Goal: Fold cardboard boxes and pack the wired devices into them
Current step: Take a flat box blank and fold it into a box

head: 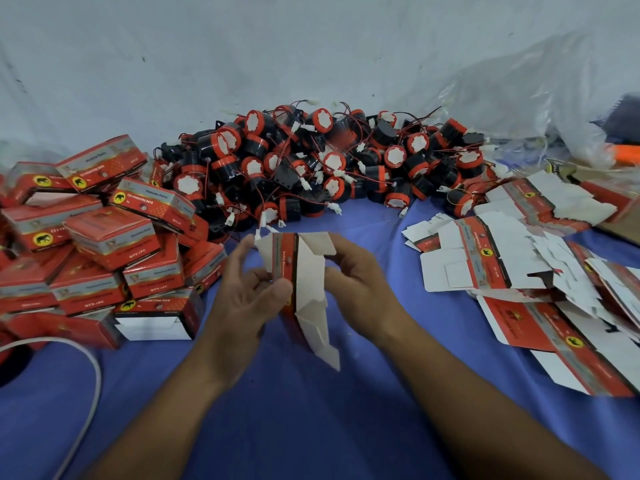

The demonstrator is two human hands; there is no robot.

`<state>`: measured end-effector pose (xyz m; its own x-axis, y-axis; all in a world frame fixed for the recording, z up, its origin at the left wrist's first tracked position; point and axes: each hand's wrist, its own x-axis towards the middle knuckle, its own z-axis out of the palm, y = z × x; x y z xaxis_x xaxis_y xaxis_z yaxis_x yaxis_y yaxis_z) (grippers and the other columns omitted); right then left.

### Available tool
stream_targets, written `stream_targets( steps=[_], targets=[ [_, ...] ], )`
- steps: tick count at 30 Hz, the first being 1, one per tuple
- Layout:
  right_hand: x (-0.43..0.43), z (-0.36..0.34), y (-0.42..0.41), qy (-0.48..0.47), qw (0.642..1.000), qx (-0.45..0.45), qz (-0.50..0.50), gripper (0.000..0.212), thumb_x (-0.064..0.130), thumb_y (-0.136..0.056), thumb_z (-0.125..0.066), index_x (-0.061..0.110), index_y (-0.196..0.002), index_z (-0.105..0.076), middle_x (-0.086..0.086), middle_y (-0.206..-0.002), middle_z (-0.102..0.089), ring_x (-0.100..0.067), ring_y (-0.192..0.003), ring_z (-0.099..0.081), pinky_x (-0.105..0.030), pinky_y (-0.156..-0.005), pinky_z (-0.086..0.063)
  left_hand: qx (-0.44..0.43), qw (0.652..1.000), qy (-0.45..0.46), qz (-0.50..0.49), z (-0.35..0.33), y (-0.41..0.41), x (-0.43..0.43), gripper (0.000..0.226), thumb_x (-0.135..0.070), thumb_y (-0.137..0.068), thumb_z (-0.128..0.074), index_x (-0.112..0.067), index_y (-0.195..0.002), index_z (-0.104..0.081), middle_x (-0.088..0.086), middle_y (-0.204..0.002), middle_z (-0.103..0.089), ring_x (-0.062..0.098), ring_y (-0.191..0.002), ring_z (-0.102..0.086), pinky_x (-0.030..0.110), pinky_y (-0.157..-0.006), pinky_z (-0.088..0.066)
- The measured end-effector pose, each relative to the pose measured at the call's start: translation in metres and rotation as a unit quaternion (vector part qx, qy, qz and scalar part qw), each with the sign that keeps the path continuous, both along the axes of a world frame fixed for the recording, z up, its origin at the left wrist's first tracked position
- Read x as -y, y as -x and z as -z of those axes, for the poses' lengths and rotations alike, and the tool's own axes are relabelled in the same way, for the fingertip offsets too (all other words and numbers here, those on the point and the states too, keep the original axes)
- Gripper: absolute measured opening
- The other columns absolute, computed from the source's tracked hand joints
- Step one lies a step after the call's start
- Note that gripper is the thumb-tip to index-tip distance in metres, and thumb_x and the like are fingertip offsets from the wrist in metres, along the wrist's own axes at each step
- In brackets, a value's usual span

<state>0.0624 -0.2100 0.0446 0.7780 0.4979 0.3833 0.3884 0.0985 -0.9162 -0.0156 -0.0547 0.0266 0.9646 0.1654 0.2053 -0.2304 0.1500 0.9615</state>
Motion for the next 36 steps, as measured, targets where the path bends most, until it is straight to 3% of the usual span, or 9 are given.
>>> stream_targets(
  steps=[7,10,14,18,23,25,29,33,36],
  targets=[
    [0.000,-0.004,-0.005,0.082,0.980,-0.170,-0.064,0.039,0.034,-0.080,-0.060,0.013,-0.113,-0.069,-0.015,-0.113,-0.068,-0.037,-0.101,-0.062,-0.055,-0.093,-0.055,-0.027,0.994,0.104,-0.026,-0.006,-0.001,0.000,0.060,-0.018,-0.082,-0.074,-0.005,-0.135,-0.050,0.011,-0.098,-0.074,0.021,-0.079,-0.071,0.029,-0.063,-0.057],
    [-0.002,-0.010,0.001,0.100,0.964,-0.219,-0.113,0.048,0.046,-0.076,-0.060,0.018,-0.114,-0.067,-0.011,-0.105,-0.067,-0.023,-0.086,-0.061,-0.045,-0.076,-0.052,-0.028,0.991,0.127,-0.033,-0.008,-0.002,0.000,0.071,-0.024,-0.069,-0.079,0.000,-0.131,-0.052,0.007,-0.090,-0.075,0.018,-0.073,-0.072,0.027,-0.058,-0.057],
    [-0.003,-0.009,0.005,0.116,0.932,-0.309,-0.149,0.057,0.063,-0.081,-0.058,0.020,-0.117,-0.068,-0.010,-0.113,-0.064,-0.026,-0.097,-0.062,-0.046,-0.086,-0.053,-0.016,0.989,0.142,-0.040,-0.010,-0.001,-0.001,0.084,-0.029,-0.065,-0.084,0.004,-0.134,-0.049,0.003,-0.084,-0.075,0.017,-0.072,-0.072,0.029,-0.058,-0.058],
    [0.005,-0.005,0.006,0.061,0.897,-0.339,-0.277,0.066,0.074,-0.079,-0.064,0.032,-0.129,-0.065,0.000,-0.127,-0.064,-0.018,-0.121,-0.059,-0.052,-0.095,-0.054,-0.008,0.986,0.146,-0.074,-0.017,0.000,0.001,0.127,-0.045,-0.035,-0.100,0.004,-0.138,-0.045,0.021,-0.117,-0.067,0.039,-0.110,-0.062,0.055,-0.097,-0.048],
    [0.006,-0.002,0.005,0.014,0.910,-0.272,-0.314,0.098,0.067,-0.064,-0.080,0.026,-0.145,-0.045,0.003,-0.129,-0.059,-0.019,-0.122,-0.055,-0.057,-0.108,-0.042,0.000,0.983,0.176,-0.045,-0.017,0.002,-0.001,0.110,-0.056,-0.042,-0.095,-0.003,-0.127,-0.049,0.020,-0.107,-0.053,0.029,-0.094,-0.050,0.037,-0.084,-0.039],
    [0.007,-0.003,0.004,0.000,0.912,-0.268,-0.310,0.105,0.064,-0.064,-0.082,0.026,-0.151,-0.038,0.000,-0.133,-0.055,-0.020,-0.124,-0.053,-0.053,-0.110,-0.041,0.000,0.984,0.176,0.004,-0.016,0.005,-0.003,0.095,-0.060,-0.053,-0.089,-0.005,-0.123,-0.057,0.016,-0.109,-0.062,0.026,-0.097,-0.058,0.036,-0.089,-0.045],
    [0.009,-0.003,0.003,-0.030,0.905,-0.248,-0.344,0.090,0.044,-0.075,-0.084,0.023,-0.150,-0.041,0.000,-0.144,-0.050,-0.020,-0.128,-0.051,-0.035,-0.104,-0.045,-0.003,0.984,0.175,0.044,-0.014,0.006,-0.002,0.066,-0.062,-0.064,-0.083,-0.014,-0.108,-0.072,0.007,-0.106,-0.071,0.022,-0.101,-0.066,0.032,-0.088,-0.055],
    [0.009,-0.001,0.000,-0.022,0.893,-0.206,-0.399,0.096,0.023,-0.080,-0.081,0.010,-0.157,-0.026,-0.018,-0.161,-0.029,-0.035,-0.142,-0.035,-0.051,-0.114,-0.029,-0.031,0.981,0.185,0.058,-0.011,0.008,-0.003,0.059,-0.064,-0.059,-0.084,-0.022,-0.100,-0.076,0.003,-0.096,-0.073,0.019,-0.093,-0.068,0.031,-0.079,-0.056],
    [0.008,0.001,0.000,0.008,0.903,-0.178,-0.390,0.091,-0.010,-0.077,-0.069,0.017,-0.156,-0.031,0.003,-0.162,-0.032,-0.027,-0.143,-0.039,-0.046,-0.112,-0.038,-0.053,0.972,0.219,0.066,-0.008,0.009,-0.003,0.074,-0.057,-0.050,-0.092,-0.019,-0.111,-0.074,0.005,-0.100,-0.072,0.021,-0.091,-0.070,0.034,-0.077,-0.059]
  ],
)
